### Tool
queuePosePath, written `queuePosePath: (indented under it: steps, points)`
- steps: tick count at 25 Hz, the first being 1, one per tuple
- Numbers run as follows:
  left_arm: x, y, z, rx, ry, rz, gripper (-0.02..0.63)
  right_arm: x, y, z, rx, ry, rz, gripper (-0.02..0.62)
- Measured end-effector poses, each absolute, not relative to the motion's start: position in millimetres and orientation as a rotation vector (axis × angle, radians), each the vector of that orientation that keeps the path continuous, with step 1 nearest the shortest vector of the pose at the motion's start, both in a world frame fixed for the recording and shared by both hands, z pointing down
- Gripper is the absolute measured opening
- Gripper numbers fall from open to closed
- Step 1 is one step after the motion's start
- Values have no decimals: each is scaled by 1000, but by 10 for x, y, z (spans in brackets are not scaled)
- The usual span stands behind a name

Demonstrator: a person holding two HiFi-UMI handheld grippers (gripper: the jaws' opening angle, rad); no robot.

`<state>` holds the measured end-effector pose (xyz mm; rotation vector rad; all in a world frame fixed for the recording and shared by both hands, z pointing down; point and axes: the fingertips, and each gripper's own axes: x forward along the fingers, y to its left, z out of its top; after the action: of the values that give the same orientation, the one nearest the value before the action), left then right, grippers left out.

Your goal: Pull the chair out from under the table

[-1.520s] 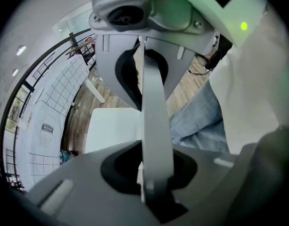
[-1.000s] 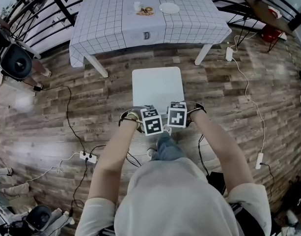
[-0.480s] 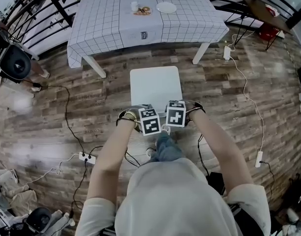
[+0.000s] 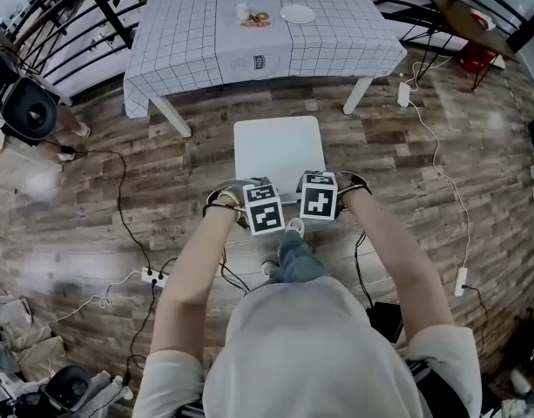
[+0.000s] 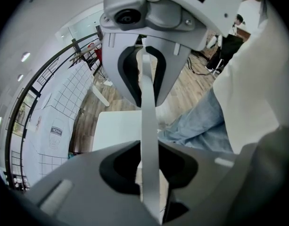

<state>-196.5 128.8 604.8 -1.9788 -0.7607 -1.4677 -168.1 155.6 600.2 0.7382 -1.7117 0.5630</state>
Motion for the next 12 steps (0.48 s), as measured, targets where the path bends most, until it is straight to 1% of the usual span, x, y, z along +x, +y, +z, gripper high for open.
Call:
queuePosePath:
  steps: [12]
  points:
    - [-1954, 1233, 5898, -1976, -743, -1450, 94, -1666, 1504, 5816, 796, -1707, 539, 86]
